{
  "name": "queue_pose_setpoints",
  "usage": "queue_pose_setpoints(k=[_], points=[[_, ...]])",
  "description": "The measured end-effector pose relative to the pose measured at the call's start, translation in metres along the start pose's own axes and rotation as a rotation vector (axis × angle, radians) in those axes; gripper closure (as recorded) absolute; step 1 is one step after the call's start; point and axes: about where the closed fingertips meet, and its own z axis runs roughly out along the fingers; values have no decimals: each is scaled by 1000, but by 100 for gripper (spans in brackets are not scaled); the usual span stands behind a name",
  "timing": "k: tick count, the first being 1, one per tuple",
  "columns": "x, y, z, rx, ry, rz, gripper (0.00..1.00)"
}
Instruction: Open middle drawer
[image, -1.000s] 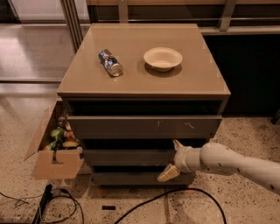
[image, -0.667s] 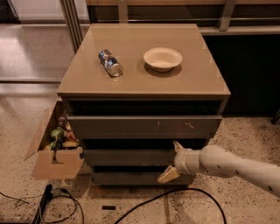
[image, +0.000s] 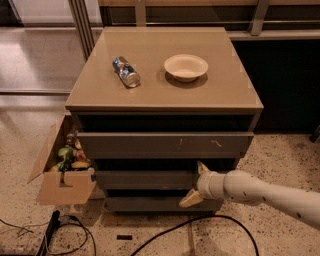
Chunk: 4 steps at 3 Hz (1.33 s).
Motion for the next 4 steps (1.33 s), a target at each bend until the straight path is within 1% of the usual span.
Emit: queue_pose_setpoints(k=[1, 2, 3, 4], points=[[-1, -13, 21, 18, -4, -18, 0], [5, -23, 43, 11, 5, -9, 0], [12, -35, 61, 2, 17, 16, 0], [14, -39, 65, 2, 19, 21, 13]])
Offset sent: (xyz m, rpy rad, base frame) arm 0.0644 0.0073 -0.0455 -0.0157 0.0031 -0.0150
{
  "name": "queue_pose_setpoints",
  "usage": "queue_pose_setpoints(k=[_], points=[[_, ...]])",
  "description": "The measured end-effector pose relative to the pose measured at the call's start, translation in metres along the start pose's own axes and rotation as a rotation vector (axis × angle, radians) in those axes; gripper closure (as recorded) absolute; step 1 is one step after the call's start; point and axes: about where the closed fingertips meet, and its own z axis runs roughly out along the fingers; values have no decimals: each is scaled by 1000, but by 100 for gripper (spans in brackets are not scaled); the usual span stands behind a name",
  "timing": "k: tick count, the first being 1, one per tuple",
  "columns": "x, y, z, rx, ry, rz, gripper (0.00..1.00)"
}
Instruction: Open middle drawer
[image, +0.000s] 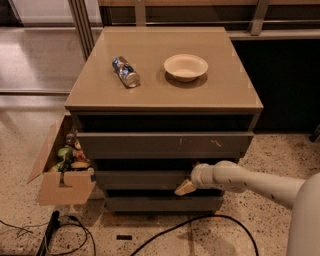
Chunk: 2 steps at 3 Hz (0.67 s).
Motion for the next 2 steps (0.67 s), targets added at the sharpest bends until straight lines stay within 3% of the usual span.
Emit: queue_pose_setpoints(k=[2], points=[[0, 0, 0, 0, 0, 0, 58]])
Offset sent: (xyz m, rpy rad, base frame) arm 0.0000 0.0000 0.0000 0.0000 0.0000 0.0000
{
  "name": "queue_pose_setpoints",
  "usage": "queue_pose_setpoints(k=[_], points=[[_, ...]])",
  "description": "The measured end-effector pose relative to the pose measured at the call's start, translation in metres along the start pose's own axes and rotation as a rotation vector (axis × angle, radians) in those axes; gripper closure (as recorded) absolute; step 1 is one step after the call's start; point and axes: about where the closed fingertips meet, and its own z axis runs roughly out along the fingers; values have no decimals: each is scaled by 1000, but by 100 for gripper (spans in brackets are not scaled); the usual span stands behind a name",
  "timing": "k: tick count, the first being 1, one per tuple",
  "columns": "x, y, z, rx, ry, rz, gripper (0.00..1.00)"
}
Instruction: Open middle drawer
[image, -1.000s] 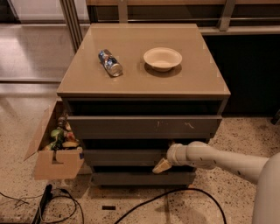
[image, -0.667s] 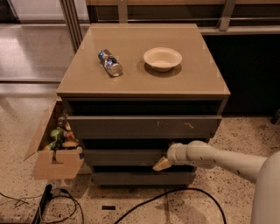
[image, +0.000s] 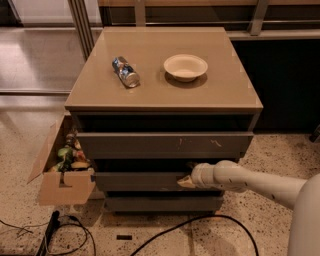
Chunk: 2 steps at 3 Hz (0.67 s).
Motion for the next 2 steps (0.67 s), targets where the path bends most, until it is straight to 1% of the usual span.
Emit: queue_pose_setpoints(k=[1, 2], points=[[-2, -1, -2, 0, 0, 0, 82], [-14, -5, -19, 36, -20, -8, 100]])
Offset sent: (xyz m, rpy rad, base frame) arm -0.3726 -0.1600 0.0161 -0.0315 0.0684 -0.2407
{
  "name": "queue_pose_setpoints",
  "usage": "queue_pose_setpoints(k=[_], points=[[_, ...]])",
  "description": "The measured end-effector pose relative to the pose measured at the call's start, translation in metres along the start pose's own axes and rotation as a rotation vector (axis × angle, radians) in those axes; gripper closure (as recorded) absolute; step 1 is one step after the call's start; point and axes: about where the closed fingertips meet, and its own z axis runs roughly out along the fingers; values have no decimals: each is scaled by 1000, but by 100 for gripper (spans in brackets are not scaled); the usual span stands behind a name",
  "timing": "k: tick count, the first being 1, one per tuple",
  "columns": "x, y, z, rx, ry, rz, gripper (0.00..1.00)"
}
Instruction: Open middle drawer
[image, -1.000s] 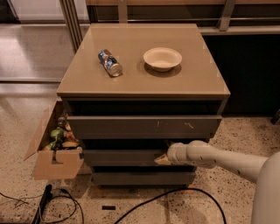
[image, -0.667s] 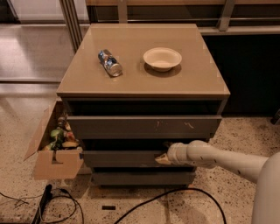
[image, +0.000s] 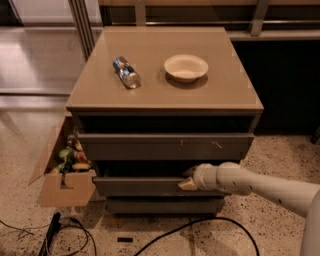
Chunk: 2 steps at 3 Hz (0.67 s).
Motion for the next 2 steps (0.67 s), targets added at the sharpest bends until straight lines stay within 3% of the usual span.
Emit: queue_pose_setpoints(k=[1, 2], points=[[1, 2, -1, 0, 0, 0, 100], [1, 2, -1, 0, 0, 0, 86]])
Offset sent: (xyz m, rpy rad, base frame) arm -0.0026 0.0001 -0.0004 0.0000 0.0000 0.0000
